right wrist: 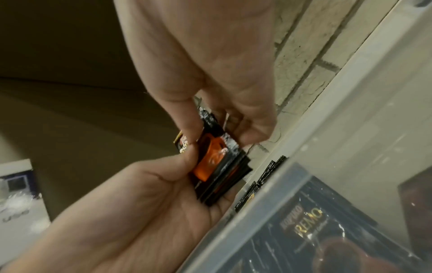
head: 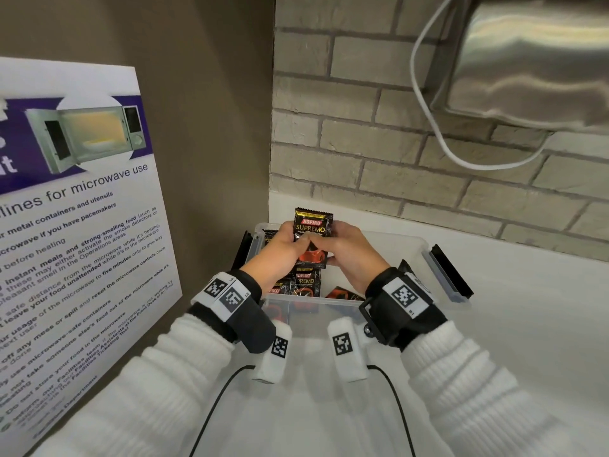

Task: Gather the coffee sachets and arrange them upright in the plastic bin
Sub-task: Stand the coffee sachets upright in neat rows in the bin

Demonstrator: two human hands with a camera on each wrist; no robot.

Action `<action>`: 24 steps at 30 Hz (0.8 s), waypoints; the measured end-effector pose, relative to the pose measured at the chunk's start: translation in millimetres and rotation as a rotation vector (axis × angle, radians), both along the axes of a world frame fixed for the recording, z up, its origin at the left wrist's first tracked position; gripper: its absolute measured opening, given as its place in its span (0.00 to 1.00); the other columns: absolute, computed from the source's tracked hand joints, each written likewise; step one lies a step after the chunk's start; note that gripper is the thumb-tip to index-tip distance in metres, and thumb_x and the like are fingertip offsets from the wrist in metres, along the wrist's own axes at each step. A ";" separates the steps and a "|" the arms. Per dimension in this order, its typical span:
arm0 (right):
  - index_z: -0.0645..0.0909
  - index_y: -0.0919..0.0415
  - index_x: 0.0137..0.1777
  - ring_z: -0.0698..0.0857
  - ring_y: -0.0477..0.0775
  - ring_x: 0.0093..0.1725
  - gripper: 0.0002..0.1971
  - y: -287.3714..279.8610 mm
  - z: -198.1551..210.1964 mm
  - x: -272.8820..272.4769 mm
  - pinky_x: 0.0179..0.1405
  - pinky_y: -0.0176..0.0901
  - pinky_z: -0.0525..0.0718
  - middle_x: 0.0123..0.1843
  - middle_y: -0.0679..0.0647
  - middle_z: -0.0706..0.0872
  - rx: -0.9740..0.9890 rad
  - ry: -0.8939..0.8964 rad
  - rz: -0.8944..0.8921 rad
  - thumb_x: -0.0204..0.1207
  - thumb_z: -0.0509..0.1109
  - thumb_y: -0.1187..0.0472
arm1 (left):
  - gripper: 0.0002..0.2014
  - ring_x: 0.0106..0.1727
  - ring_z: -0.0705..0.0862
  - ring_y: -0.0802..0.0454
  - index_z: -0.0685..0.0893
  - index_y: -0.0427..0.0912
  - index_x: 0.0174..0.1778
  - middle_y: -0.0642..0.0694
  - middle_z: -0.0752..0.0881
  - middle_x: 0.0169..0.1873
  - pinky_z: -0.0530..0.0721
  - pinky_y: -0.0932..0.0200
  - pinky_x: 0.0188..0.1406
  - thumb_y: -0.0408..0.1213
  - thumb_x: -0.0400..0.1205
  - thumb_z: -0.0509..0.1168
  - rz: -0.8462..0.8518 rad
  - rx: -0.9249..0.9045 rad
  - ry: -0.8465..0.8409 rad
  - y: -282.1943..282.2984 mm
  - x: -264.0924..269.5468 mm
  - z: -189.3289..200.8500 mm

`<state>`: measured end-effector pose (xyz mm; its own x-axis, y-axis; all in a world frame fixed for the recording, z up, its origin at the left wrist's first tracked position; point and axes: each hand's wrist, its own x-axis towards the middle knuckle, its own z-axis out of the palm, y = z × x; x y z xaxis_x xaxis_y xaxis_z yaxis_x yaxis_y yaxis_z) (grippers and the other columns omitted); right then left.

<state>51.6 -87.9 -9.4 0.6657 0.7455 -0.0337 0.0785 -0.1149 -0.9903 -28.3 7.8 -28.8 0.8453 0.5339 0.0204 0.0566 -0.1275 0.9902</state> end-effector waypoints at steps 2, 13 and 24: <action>0.79 0.61 0.60 0.83 0.43 0.41 0.12 0.8 0.9 -2.1 0.34 0.31 0.78 0.46 0.50 0.86 -0.045 -0.070 -0.076 0.77 0.68 0.67 | 0.16 0.62 0.82 0.46 0.69 0.41 0.71 0.40 0.82 0.61 0.79 0.51 0.62 0.37 0.86 0.56 -0.011 -0.005 0.018 -2.1 -2.1 1.7; 0.77 0.67 0.55 0.82 0.54 0.44 0.10 5.1 -25.9 10.5 0.52 0.45 0.85 0.43 0.57 0.81 -0.468 0.087 -0.042 0.75 0.67 0.75 | 0.12 0.70 0.73 0.47 0.80 0.51 0.58 0.46 0.76 0.66 0.70 0.51 0.72 0.33 0.83 0.58 0.275 0.272 0.046 28.1 -9.0 -6.4; 0.68 0.59 0.30 0.79 0.55 0.48 0.15 23.0 -35.0 3.7 0.55 0.43 0.83 0.42 0.57 0.79 -0.773 -0.285 -0.033 0.74 0.69 0.68 | 0.16 0.72 0.71 0.44 0.82 0.46 0.60 0.44 0.73 0.69 0.72 0.43 0.72 0.32 0.87 0.50 0.274 0.439 0.249 36.0 -5.0 -25.1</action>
<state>55.3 -65.0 -44.4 0.7474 0.5609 -0.3561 0.2993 -0.7628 -0.5732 -33.3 43.8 -53.9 0.6851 0.7204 0.1077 0.3705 -0.4719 0.8000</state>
